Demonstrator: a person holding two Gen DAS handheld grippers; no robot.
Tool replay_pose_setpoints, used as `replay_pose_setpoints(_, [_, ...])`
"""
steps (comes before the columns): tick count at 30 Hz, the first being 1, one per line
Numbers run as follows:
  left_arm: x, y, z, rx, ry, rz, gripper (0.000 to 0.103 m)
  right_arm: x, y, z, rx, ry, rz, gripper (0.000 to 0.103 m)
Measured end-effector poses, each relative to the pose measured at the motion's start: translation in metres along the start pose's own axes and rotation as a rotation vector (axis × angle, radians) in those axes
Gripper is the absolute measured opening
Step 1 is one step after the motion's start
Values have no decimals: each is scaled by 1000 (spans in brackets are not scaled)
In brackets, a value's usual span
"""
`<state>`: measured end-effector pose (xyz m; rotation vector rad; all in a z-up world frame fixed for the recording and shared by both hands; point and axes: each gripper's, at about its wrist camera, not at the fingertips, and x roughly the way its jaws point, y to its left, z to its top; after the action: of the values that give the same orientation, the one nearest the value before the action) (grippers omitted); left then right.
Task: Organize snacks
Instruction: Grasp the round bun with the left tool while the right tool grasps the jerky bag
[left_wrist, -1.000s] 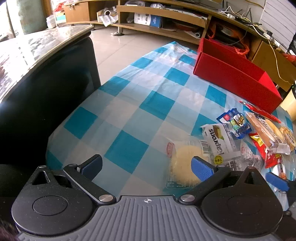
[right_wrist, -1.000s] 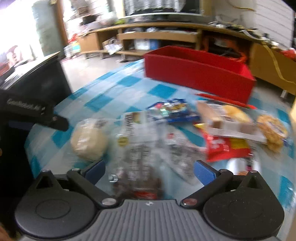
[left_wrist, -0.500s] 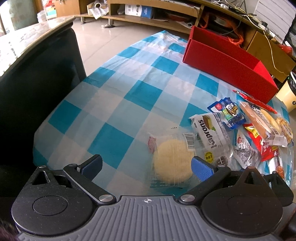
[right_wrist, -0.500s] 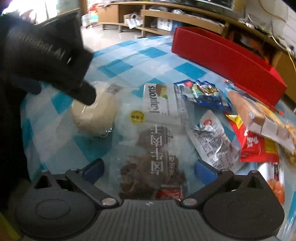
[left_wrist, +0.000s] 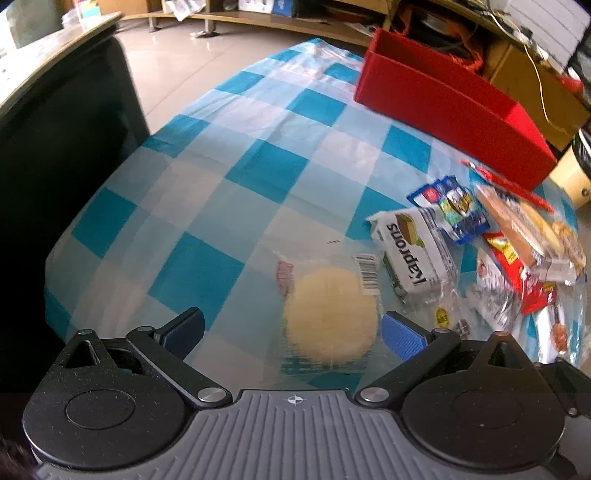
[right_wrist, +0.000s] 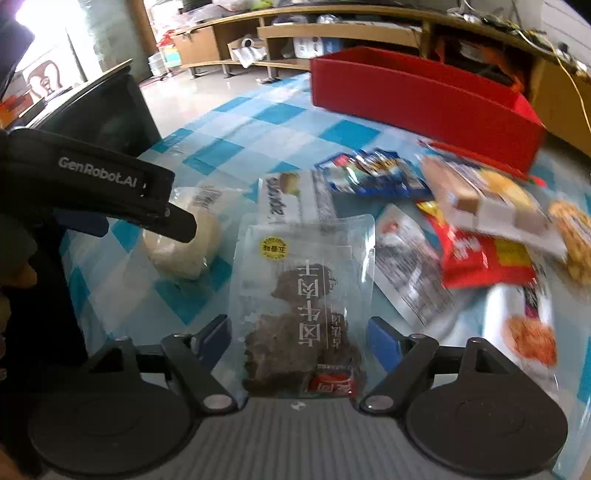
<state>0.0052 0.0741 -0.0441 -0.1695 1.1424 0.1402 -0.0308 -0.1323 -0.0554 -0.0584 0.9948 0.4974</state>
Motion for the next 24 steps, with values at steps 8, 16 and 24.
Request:
replay_pose_setpoints(8, [25,-21,-3,67,73,68,102,-27,-5,-13,30,-38,3,77])
replay_pose_setpoints(16, [38,-4,1,-32,120,66,100,-38,-11,-11,70,-69,2,77])
replay_pose_setpoints(24, [27,-17,-2,39,104,80,74,-47,-13,-9,77,-84,10,77])
